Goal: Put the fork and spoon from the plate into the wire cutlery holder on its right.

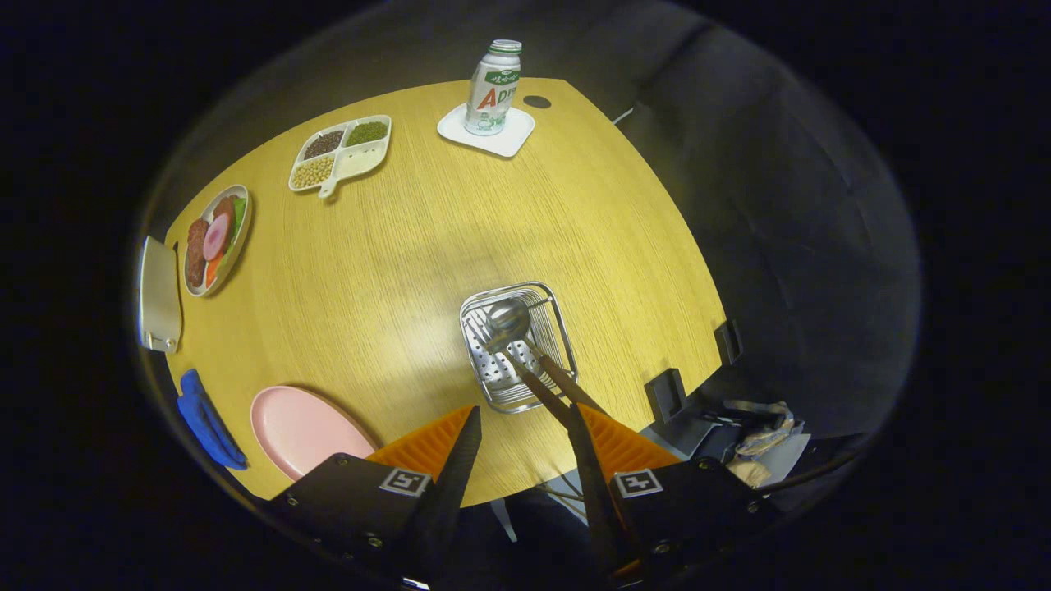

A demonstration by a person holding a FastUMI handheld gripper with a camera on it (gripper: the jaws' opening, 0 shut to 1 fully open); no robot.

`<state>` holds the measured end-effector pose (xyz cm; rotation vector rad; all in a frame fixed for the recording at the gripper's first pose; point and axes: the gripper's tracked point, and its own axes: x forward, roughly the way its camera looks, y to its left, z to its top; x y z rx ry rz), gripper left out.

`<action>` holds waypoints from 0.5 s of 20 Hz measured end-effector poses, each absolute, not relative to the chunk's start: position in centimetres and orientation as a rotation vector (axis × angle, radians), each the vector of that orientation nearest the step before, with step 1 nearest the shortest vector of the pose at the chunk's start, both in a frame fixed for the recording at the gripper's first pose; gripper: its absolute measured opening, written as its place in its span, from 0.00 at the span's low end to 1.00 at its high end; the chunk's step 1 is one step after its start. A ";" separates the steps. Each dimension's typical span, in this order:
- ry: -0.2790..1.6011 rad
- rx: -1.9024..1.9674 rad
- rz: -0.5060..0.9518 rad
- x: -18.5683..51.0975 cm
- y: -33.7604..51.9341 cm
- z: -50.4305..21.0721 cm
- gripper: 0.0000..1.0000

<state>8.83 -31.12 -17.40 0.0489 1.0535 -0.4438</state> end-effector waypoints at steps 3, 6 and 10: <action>0.891 0.042 -0.431 10.5 -30.8 -15.4 0.67; 0.675 0.034 -0.401 11.7 -29.7 -12.0 0.67; 0.348 0.035 -0.344 12.1 -27.0 -5.4 0.67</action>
